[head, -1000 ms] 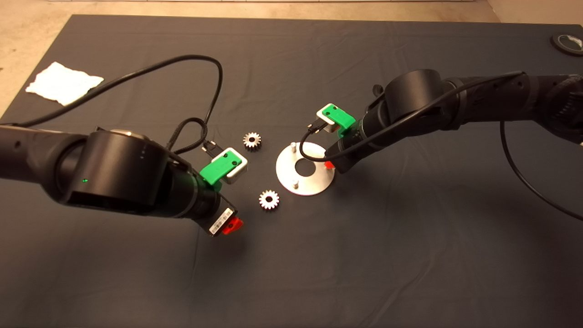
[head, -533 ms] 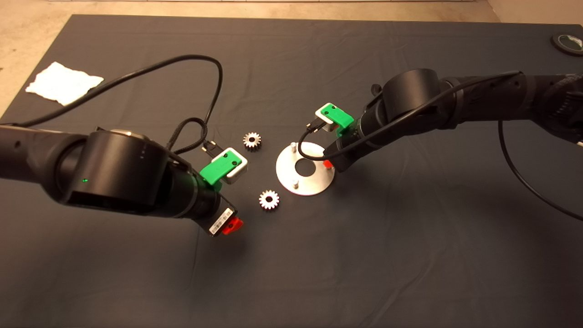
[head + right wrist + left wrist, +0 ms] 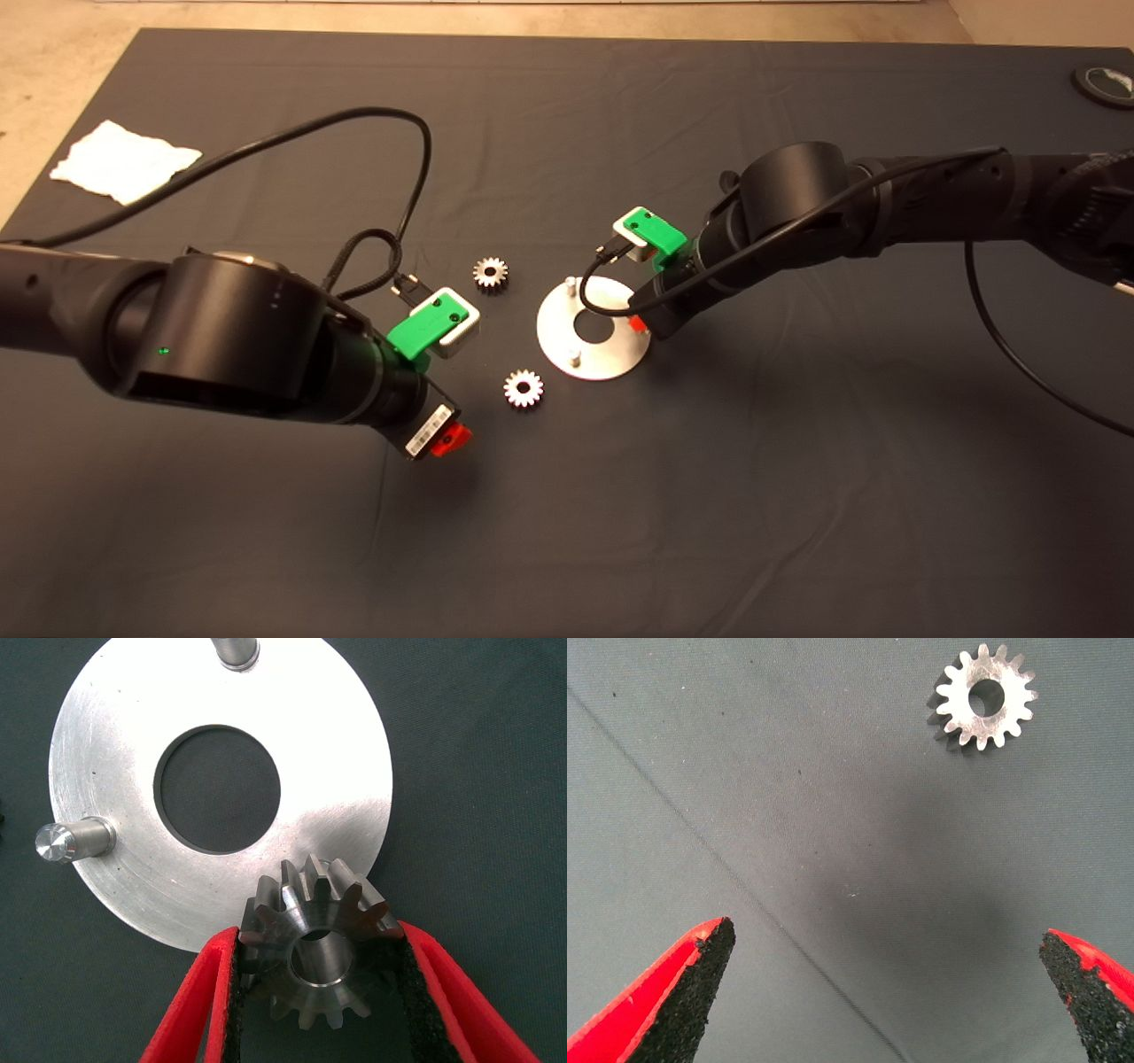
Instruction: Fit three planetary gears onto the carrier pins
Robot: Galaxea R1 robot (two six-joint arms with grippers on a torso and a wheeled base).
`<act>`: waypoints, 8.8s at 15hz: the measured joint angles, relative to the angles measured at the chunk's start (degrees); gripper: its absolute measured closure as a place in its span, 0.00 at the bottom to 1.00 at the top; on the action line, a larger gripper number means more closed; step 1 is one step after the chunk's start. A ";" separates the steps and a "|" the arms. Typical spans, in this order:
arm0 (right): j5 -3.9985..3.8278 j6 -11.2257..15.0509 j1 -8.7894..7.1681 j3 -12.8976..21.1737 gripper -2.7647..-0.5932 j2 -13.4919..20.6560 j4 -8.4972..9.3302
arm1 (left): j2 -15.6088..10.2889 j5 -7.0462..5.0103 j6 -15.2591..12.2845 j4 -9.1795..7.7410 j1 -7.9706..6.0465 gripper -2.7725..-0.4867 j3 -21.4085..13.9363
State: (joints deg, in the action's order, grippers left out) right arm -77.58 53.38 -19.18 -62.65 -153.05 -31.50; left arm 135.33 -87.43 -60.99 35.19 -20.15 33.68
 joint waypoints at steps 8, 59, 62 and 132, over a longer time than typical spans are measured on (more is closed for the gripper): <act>0.00 -0.20 -0.01 -0.22 0.81 -0.32 -0.48 | -0.16 -0.01 0.00 -0.06 0.01 0.12 0.00; -2.11 -0.38 1.46 -0.55 0.81 -1.30 -5.42 | -1.26 -0.02 0.00 -0.52 0.00 0.12 0.00; -2.07 -0.38 1.46 -1.10 0.81 -1.69 -5.73 | -1.26 0.01 0.00 -0.66 0.00 0.12 0.00; -9.92 -13.91 -9.42 8.31 0.61 15.05 27.25 | 5.90 0.02 2.31 -1.38 0.00 0.12 3.91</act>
State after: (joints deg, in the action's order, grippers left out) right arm -87.50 39.47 -28.60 -54.34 -138.01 -4.25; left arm 141.23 -87.41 -58.68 33.82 -20.15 37.60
